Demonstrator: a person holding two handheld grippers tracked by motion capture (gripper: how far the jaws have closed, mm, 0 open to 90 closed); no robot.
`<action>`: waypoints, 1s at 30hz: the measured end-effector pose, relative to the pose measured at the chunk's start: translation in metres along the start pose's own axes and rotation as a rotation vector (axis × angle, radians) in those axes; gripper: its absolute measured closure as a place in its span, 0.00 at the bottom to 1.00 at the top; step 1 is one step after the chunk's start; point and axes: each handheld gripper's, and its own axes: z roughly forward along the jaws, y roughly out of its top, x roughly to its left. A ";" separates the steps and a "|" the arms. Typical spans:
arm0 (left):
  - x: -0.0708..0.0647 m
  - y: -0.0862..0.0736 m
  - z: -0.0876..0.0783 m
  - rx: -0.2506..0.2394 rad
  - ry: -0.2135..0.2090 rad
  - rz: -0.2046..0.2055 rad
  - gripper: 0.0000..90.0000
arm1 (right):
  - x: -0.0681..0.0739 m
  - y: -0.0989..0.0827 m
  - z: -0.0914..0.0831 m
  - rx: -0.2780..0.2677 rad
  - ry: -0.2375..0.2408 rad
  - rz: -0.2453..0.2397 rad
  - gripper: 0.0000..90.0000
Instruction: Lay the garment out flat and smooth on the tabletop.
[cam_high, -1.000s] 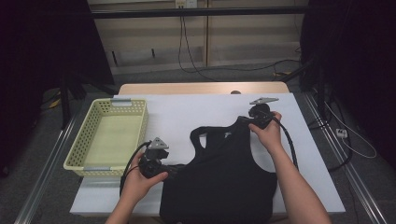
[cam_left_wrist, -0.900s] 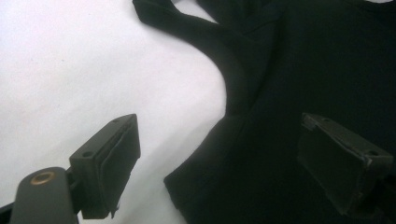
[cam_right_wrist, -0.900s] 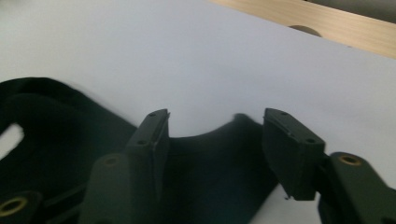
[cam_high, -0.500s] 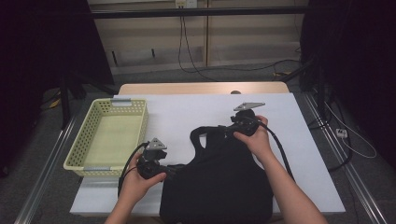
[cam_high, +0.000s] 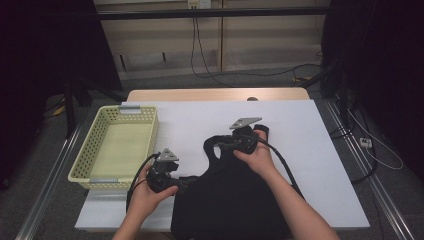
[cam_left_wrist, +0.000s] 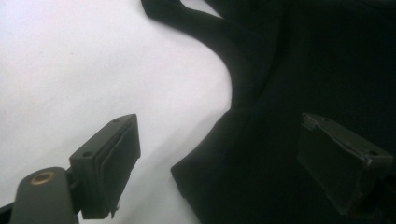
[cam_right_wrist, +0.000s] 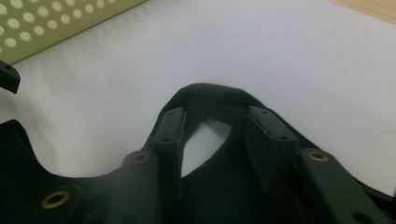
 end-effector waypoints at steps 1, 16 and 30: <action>0.000 0.000 0.000 -0.002 -0.001 -0.008 0.16 | 0.001 -0.001 0.003 0.003 0.006 0.003 0.73; 0.000 0.000 -0.001 0.001 -0.001 -0.008 0.16 | 0.021 -0.005 0.043 0.089 0.036 -0.035 0.90; 0.000 -0.001 -0.005 -0.005 0.011 -0.003 0.16 | -0.003 0.014 -0.006 -0.004 -0.030 0.002 1.00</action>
